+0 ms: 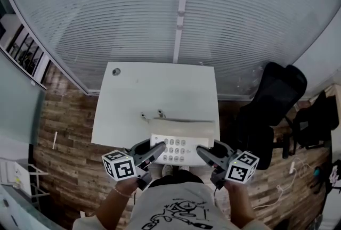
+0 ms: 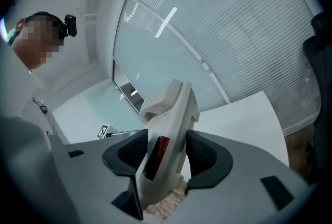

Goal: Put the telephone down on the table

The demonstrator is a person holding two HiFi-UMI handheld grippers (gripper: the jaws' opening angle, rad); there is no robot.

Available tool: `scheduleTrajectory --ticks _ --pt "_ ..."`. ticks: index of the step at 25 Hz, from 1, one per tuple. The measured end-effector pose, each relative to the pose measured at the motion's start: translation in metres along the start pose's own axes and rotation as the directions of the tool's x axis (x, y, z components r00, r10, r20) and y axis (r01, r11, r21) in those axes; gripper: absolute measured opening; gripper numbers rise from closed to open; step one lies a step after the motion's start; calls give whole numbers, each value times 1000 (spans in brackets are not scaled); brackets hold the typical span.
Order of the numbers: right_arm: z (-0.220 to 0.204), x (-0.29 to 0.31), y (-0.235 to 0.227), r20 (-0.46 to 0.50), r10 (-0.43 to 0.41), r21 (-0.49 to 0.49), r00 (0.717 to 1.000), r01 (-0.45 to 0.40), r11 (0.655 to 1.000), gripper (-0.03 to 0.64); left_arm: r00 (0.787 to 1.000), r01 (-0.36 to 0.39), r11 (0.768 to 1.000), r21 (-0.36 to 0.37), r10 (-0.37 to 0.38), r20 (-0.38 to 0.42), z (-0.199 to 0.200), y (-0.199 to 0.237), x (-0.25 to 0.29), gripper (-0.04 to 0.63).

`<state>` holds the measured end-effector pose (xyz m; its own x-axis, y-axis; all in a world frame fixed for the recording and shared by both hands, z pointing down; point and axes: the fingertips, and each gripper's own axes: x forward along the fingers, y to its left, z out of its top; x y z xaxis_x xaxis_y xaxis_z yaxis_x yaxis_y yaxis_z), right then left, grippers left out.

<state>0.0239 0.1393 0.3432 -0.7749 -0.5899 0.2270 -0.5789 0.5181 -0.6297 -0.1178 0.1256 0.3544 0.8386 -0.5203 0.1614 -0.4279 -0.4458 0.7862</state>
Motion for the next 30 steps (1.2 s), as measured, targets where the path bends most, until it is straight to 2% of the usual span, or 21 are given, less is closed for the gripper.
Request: scheduleTrajectory --ticks 15,30 --pt "21 10 -28 7 -1 15 1000 1 1000 245 1000 -8 1000 2 8 -16 19 11 30 181" --pt "77 3 -104 -8 33 30 999 -33 999 245 999 -46 999 -11 46 -7 43 15 118 181"
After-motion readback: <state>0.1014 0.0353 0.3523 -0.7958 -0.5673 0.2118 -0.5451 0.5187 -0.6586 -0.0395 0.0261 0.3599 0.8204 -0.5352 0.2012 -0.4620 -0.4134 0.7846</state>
